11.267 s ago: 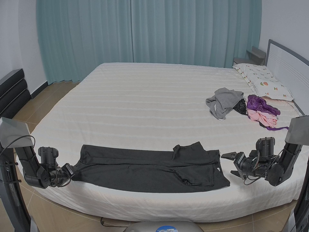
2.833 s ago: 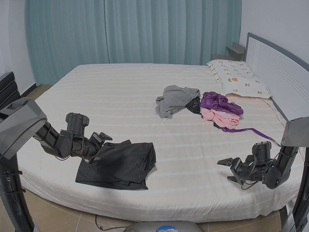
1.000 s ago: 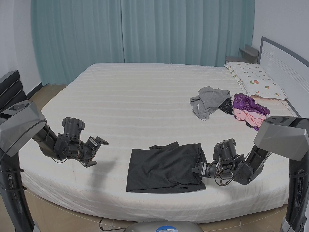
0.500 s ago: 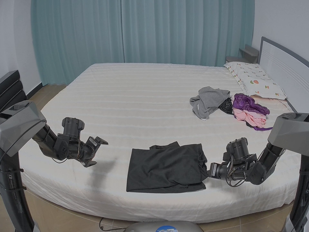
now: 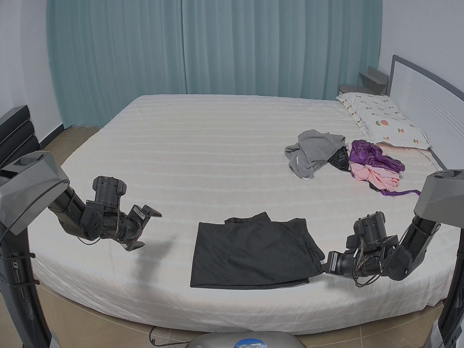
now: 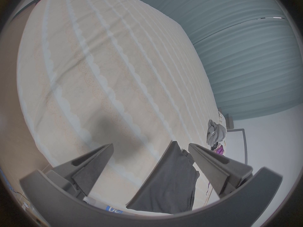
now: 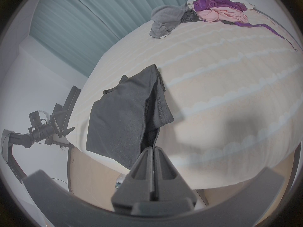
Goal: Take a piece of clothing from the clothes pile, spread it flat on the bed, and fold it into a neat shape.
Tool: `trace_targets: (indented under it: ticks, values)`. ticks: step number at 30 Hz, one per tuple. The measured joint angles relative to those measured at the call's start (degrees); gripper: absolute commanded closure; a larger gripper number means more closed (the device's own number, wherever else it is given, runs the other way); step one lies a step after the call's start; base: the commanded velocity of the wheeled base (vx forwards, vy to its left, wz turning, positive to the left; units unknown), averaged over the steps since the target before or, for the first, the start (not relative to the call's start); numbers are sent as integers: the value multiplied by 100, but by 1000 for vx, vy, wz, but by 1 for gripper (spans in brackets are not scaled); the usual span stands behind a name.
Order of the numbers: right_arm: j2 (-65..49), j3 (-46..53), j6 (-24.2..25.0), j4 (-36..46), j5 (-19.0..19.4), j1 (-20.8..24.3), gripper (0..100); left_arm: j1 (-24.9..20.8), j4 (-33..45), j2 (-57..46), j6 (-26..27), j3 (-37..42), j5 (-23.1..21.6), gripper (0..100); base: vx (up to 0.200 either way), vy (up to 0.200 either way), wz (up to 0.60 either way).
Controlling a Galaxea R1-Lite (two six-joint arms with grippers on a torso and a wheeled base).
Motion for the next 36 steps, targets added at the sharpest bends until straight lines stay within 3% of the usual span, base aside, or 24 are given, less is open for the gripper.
trace_targets:
  ticks: [3, 4, 17, 30, 36]
  values:
    - [-21, 78, -15, -2, 46, -6, 100, 0, 0, 0, 0, 0, 0, 0, 0, 0, 0]
    - [-35, 122, -41, -2, 88, -6, 0, 0, 0, 0, 0, 0, 2, 0, 0, 0, 0]
    - [-71, 100, -226, -11, 200, -69, 0, 0, 0, 5, 0, 0, 9, 0, 0, 0, 0]
    - [660, -1734, 356, 129, 149, -174, 0, -12, 2, 33, 230, 12, 33, 0, 0, 0, 0]
    - [1118, -2480, 675, 339, 132, -185, 0, -48, 22, 55, 118, -55, 52, 0, 0, -200, 0]
